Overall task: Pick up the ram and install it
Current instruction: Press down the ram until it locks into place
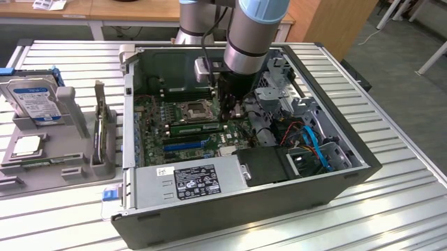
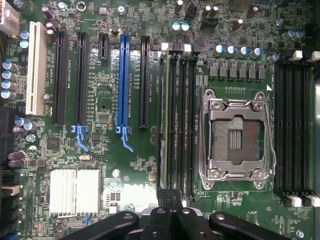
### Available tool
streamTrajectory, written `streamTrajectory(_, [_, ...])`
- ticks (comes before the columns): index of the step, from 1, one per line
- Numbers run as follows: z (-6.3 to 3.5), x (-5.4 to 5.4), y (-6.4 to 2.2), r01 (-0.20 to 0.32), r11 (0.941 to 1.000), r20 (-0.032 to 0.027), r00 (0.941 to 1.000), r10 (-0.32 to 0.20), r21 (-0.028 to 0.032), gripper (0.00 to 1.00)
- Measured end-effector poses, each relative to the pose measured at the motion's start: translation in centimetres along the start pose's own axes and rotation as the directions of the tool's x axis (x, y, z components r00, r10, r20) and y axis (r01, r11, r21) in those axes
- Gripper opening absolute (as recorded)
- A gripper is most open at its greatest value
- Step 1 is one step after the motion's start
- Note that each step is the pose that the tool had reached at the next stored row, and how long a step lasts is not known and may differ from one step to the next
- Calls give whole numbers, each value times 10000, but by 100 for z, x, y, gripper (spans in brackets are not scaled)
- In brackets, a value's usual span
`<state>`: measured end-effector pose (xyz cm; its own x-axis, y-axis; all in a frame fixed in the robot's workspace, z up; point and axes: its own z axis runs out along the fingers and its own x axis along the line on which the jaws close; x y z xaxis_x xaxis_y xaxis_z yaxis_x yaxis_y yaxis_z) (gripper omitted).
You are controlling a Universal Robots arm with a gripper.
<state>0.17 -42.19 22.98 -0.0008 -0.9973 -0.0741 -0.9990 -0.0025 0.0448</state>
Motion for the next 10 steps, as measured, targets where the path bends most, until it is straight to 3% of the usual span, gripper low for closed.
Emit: streamTrajectory(10, [20, 2, -1, 0, 10000, -2, 10000, 0, 0, 10])
